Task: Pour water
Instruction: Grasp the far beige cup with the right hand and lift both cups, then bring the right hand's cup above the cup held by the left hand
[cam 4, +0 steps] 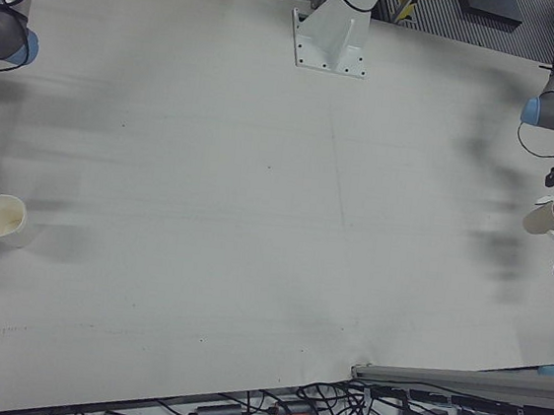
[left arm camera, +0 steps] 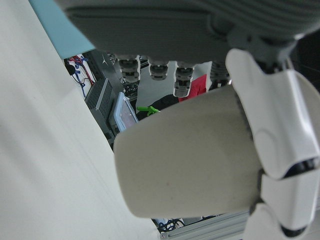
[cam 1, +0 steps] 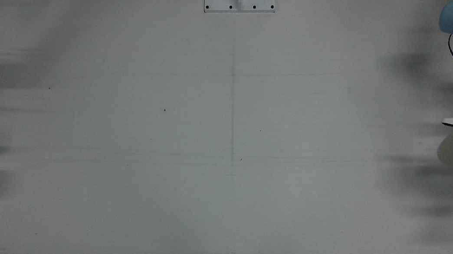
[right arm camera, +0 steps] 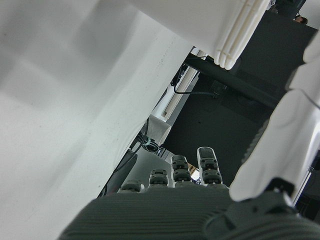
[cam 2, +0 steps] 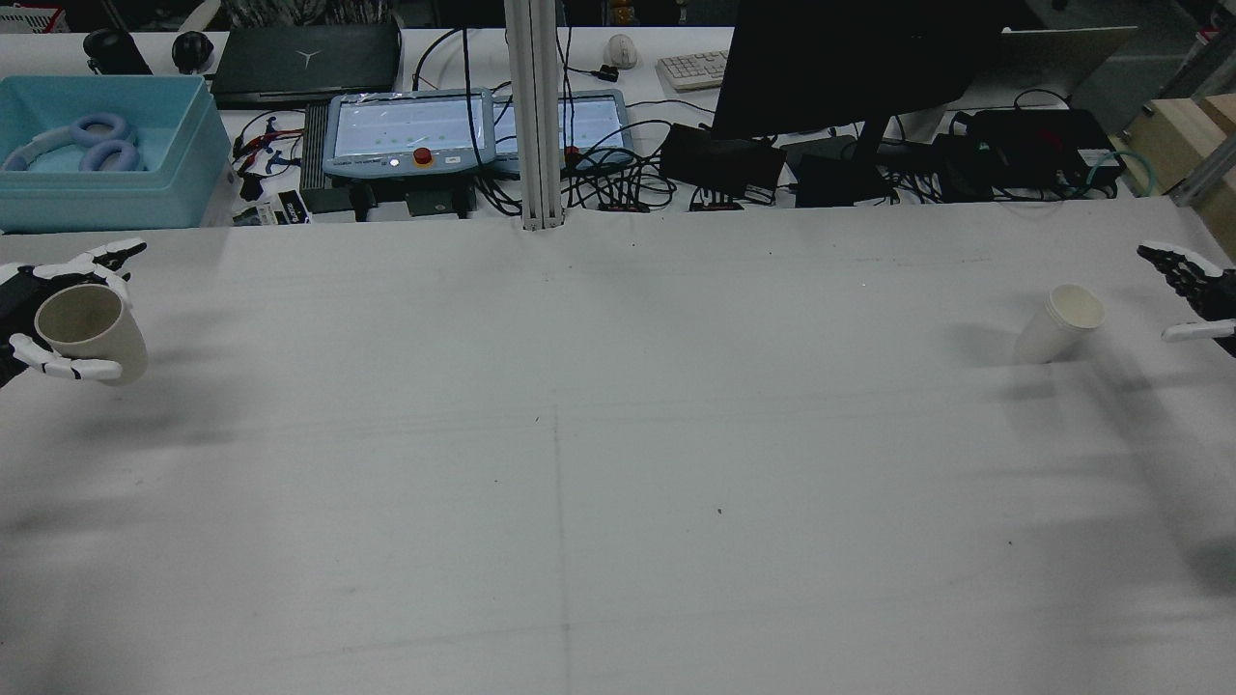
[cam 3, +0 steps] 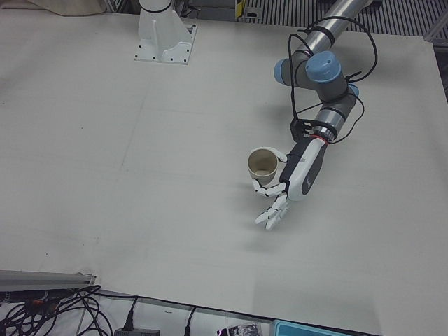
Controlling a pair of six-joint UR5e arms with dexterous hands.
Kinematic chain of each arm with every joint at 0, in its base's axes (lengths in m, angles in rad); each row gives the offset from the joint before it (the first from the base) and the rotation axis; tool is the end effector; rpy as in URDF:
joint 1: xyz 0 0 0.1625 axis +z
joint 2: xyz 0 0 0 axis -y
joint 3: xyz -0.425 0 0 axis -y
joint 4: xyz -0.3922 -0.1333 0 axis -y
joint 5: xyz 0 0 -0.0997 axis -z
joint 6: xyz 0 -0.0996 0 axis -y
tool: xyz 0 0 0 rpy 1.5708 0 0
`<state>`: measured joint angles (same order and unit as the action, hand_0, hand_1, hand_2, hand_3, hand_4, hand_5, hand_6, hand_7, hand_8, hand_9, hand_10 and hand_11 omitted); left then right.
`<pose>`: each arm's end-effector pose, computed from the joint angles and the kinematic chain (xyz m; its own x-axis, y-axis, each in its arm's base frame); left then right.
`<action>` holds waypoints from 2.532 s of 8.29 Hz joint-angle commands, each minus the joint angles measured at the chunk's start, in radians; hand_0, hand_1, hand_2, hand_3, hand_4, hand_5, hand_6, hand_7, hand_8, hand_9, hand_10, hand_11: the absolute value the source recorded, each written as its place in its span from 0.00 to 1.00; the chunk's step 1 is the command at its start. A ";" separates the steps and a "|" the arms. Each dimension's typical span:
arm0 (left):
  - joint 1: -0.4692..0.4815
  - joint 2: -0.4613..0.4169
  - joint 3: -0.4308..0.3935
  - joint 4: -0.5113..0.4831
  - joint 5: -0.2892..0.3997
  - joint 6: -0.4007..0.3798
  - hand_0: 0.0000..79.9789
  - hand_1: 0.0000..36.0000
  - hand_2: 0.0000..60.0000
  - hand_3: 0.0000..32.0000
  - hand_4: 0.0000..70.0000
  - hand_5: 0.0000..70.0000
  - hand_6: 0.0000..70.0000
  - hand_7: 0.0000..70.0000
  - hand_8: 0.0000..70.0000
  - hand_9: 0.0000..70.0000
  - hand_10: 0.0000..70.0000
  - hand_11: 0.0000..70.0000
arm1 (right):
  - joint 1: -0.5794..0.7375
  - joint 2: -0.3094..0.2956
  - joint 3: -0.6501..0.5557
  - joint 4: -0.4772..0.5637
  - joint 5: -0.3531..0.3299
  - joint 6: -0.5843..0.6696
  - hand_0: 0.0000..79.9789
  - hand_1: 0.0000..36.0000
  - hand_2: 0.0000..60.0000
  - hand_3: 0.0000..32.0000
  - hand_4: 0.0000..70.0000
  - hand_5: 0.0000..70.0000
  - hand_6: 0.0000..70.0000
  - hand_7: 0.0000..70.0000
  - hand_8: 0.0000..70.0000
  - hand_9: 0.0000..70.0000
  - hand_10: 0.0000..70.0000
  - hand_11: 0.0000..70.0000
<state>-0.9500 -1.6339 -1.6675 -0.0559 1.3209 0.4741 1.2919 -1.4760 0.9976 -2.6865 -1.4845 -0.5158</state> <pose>0.1796 -0.5227 0.6010 -0.8831 -0.2471 -0.3989 0.3132 0.3225 -0.8933 0.0028 -0.5056 0.8681 -0.8506 0.1776 0.4948 -0.4897 0.0749 -0.8687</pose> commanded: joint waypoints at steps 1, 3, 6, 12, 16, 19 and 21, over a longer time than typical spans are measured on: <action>-0.001 0.000 -0.001 0.007 -0.002 -0.022 0.71 0.99 1.00 0.00 1.00 1.00 0.11 0.20 0.12 0.03 0.07 0.12 | -0.063 0.039 -0.037 0.004 0.007 -0.073 0.59 0.27 0.00 0.00 0.00 0.29 0.08 0.18 0.07 0.05 0.00 0.01; -0.003 0.000 -0.003 0.007 -0.012 -0.025 0.70 0.96 1.00 0.00 1.00 1.00 0.11 0.20 0.12 0.03 0.07 0.12 | -0.088 0.055 -0.036 0.004 0.007 -0.090 0.59 0.29 0.00 0.00 0.00 0.29 0.07 0.19 0.07 0.05 0.00 0.01; -0.003 0.009 -0.003 0.005 -0.017 -0.040 0.70 0.93 1.00 0.00 1.00 1.00 0.10 0.19 0.12 0.03 0.07 0.12 | -0.147 0.069 -0.019 0.001 0.049 -0.095 0.64 0.42 0.00 0.00 0.07 0.35 0.13 0.28 0.11 0.11 0.02 0.05; 0.005 -0.001 -0.073 0.071 -0.014 -0.038 0.71 0.92 1.00 0.00 1.00 1.00 0.11 0.20 0.12 0.03 0.07 0.12 | -0.088 0.046 0.299 -0.201 0.044 -0.116 1.00 1.00 0.93 0.00 0.35 1.00 0.95 1.00 0.93 1.00 0.93 1.00; 0.149 -0.238 -0.118 0.322 -0.050 -0.032 0.75 1.00 1.00 0.00 1.00 1.00 0.13 0.21 0.13 0.03 0.07 0.12 | -0.060 0.052 0.709 -0.582 0.036 -0.112 1.00 1.00 0.83 0.00 0.39 1.00 0.94 1.00 0.84 0.99 0.81 1.00; 0.298 -0.442 -0.039 0.431 -0.107 -0.028 0.73 1.00 1.00 0.00 1.00 1.00 0.14 0.21 0.13 0.03 0.08 0.13 | -0.062 0.065 0.809 -0.674 0.035 -0.115 1.00 1.00 0.92 0.00 0.44 1.00 0.97 1.00 0.82 0.95 0.80 1.00; 0.359 -0.568 -0.025 0.525 -0.107 0.026 0.74 1.00 1.00 0.00 1.00 1.00 0.15 0.21 0.13 0.03 0.08 0.13 | -0.075 0.088 0.896 -0.833 0.040 -0.134 1.00 1.00 0.95 0.00 0.49 1.00 0.98 1.00 0.81 0.92 0.76 1.00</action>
<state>-0.6574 -2.0720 -1.7142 0.3752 1.2179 0.4555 1.2272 -1.4103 1.8082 -3.3704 -1.4484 -0.6313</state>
